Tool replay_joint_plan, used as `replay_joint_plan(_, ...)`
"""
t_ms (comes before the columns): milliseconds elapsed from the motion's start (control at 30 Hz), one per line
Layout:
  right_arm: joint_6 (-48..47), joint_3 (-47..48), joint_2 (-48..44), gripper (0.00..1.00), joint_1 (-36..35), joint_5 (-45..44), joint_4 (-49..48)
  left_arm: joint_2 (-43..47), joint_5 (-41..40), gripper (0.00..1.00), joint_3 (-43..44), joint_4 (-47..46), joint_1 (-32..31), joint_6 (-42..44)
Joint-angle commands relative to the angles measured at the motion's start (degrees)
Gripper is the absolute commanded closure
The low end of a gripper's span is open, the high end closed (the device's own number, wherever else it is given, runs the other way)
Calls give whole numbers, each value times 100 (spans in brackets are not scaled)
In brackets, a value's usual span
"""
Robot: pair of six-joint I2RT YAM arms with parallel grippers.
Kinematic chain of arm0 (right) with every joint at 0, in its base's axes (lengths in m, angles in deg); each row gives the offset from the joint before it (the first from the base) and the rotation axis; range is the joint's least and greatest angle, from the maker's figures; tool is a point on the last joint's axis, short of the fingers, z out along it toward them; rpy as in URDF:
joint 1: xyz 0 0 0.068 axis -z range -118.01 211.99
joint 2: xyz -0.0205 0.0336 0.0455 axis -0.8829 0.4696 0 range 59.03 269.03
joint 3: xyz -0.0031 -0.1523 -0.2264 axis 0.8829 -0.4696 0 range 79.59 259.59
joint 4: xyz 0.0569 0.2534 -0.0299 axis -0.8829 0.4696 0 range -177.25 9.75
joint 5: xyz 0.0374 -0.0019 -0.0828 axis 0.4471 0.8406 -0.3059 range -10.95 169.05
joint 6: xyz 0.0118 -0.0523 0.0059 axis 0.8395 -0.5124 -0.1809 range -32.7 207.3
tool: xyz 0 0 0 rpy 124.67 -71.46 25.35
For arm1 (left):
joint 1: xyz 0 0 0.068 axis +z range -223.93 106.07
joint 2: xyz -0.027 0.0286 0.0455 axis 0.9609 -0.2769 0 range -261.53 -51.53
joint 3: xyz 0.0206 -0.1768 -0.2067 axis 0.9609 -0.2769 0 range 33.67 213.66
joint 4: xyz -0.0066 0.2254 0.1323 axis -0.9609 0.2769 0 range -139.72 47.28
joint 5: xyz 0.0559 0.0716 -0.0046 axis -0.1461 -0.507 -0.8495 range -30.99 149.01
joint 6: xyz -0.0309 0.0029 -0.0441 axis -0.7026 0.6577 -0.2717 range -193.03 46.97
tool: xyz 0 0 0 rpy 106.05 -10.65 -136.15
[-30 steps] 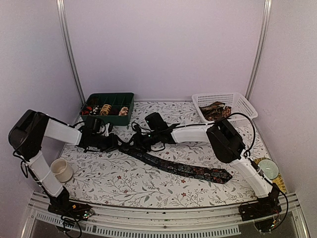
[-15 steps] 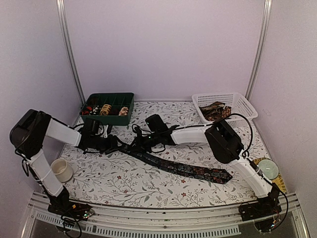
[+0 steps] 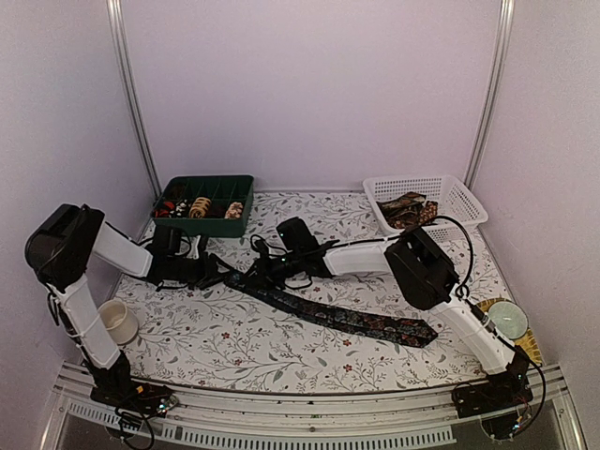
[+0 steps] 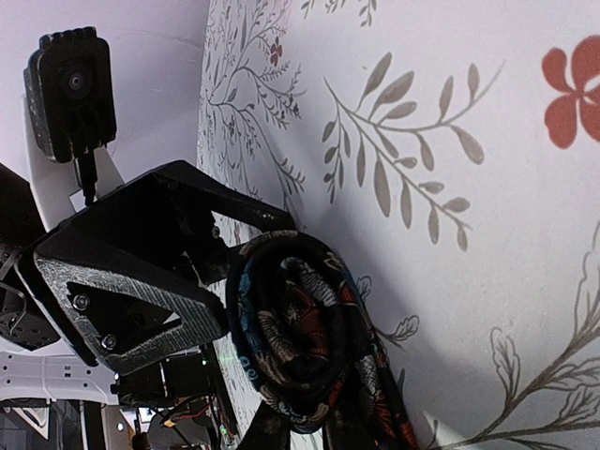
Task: Roll the ties
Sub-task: Roll the tie at the center of the board.
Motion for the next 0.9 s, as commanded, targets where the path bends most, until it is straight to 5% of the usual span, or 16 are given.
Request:
replay_joint_plan(0,49,10,615,89,9,-105,212,-297,403,54,-43,-148,-14,-104)
replay_joint_plan(867,-5,-258,332,88,-36,-15,273,-600,936,71,-404,-1154,-395,-826)
